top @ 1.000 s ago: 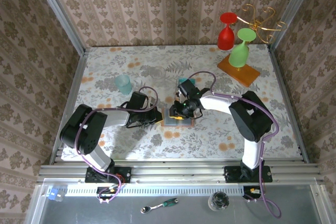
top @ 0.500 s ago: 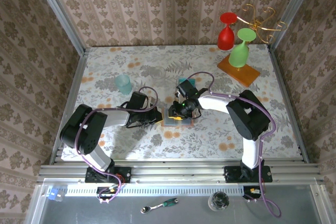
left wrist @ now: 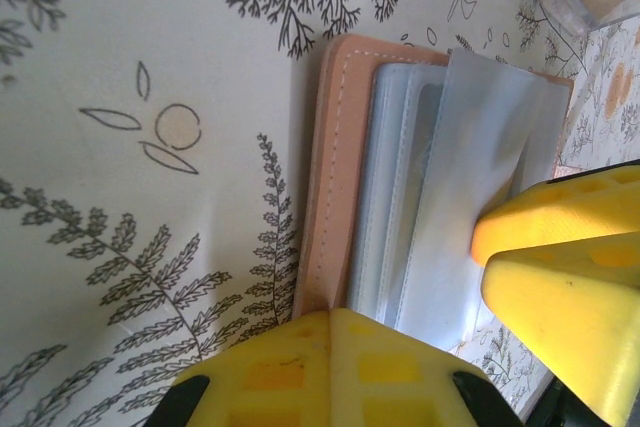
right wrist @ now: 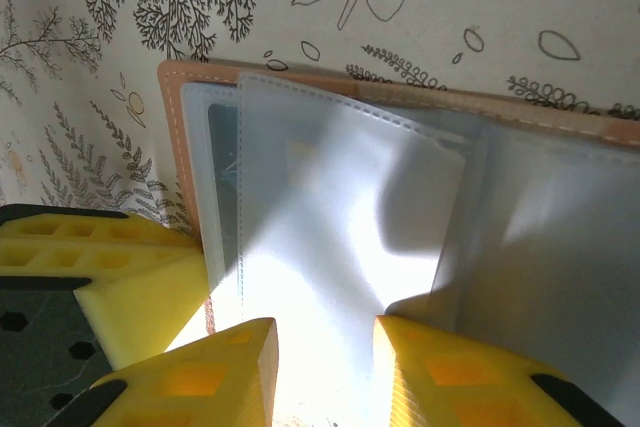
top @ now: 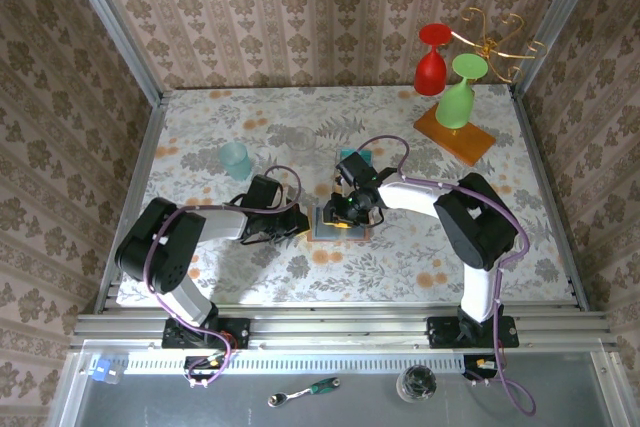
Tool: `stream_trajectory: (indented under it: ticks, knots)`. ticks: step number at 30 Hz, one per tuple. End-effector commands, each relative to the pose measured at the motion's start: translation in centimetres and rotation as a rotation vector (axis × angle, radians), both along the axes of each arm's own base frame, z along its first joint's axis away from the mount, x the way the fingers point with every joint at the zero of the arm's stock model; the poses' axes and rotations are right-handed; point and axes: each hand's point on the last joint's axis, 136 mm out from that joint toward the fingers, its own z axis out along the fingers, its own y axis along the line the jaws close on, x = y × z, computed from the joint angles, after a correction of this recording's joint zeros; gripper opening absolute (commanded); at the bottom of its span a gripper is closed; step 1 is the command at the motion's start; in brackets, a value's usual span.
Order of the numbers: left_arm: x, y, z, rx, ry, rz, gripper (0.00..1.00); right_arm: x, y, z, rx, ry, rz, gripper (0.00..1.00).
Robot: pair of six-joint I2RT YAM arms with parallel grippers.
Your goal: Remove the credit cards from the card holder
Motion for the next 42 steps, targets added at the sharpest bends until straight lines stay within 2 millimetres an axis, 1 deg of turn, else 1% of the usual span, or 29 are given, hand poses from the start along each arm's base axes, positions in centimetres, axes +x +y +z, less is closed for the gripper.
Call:
stream_trajectory:
  ticks: [1,7,12,23,28,31,36,42]
  knots:
    - [-1.1,1.0,-1.4,0.050,0.063,0.004,0.00,-0.3,-1.0,0.4,-0.053,-0.016,-0.003,0.34]
    - [-1.2,1.1,-1.5,0.052,0.066,0.003,0.00,-0.4,-1.3,0.4,-0.063,-0.020,-0.002,0.33]
    - [-1.0,1.0,-1.1,0.051,0.062,-0.002,0.00,-0.7,-1.2,0.5,-0.050,-0.015,0.005,0.33]
    - [0.1,0.5,0.6,0.053,0.031,-0.014,0.00,-0.8,-1.5,0.2,-0.044,-0.010,0.004,0.32]
    - [0.9,0.1,1.8,0.039,-0.001,-0.011,0.00,-0.8,-1.8,0.2,-0.040,-0.013,-0.003,0.32]
    - [1.3,-0.3,2.6,0.021,-0.019,-0.010,0.03,-0.8,-1.9,0.1,-0.036,-0.011,-0.006,0.32]
    - [1.9,-1.1,3.9,-0.016,-0.045,-0.008,0.11,-0.8,-1.8,-0.1,-0.019,-0.006,-0.011,0.31]
    - [2.2,-2.5,3.8,-0.056,-0.031,-0.017,0.20,-0.8,-1.8,-0.4,-0.011,0.000,-0.016,0.30]
